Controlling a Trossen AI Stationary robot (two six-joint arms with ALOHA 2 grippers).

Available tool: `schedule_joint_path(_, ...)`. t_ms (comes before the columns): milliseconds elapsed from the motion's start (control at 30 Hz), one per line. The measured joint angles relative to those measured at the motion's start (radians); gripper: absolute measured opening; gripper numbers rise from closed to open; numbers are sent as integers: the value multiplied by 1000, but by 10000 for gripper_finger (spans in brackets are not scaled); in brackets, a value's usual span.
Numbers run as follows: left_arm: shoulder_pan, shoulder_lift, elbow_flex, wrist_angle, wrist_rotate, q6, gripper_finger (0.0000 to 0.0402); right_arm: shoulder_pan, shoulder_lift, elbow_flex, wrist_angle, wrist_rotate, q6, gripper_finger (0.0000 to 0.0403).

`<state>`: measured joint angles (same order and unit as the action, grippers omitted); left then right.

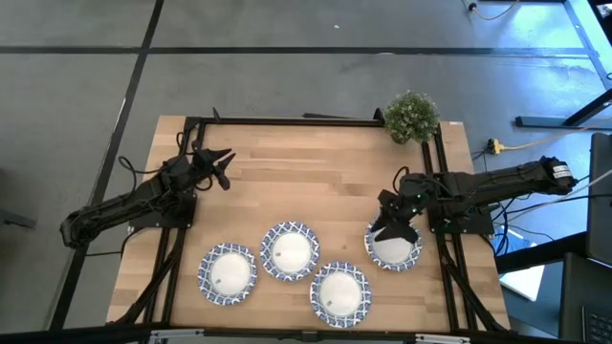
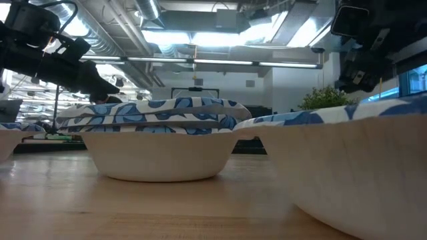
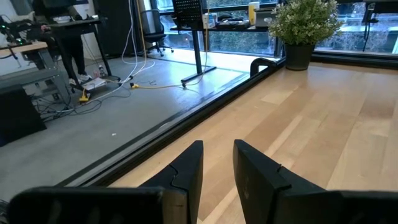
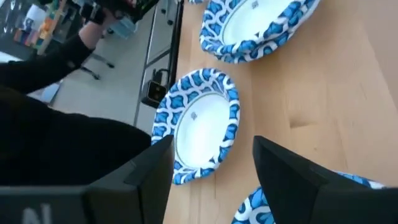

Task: Nest bowls inside each other
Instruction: Stack the bowl on top of the other blue bowls

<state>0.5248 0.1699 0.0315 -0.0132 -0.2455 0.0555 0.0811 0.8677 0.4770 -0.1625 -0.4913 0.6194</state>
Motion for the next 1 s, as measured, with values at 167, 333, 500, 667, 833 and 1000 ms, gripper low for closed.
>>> schedule_joint_path(167, 0, 0, 0, 0, 0, 0, 82, 54, 1, 0, -82, 52, -20, 218)
schedule_joint_path(333, 0, 0, 0, 0, 0, 0, 82, 169, 2, 0, -170, 157, -20, 218)
schedule_joint_path(500, 0, 0, 0, 0, 0, 0, 82, 285, 2, 0, -151, 255, 46, 218)
schedule_joint_path(667, 0, 0, 0, 0, 0, 0, 82, 384, 38, 0, -163, 327, 135, 200)
schedule_joint_path(833, 0, 0, 0, 0, 0, 0, 82, 466, 157, 0, -157, 311, 214, 175)
schedule_joint_path(1000, 0, 0, 0, 0, 0, 0, 82, 522, 283, 34, -130, 297, 243, 160)
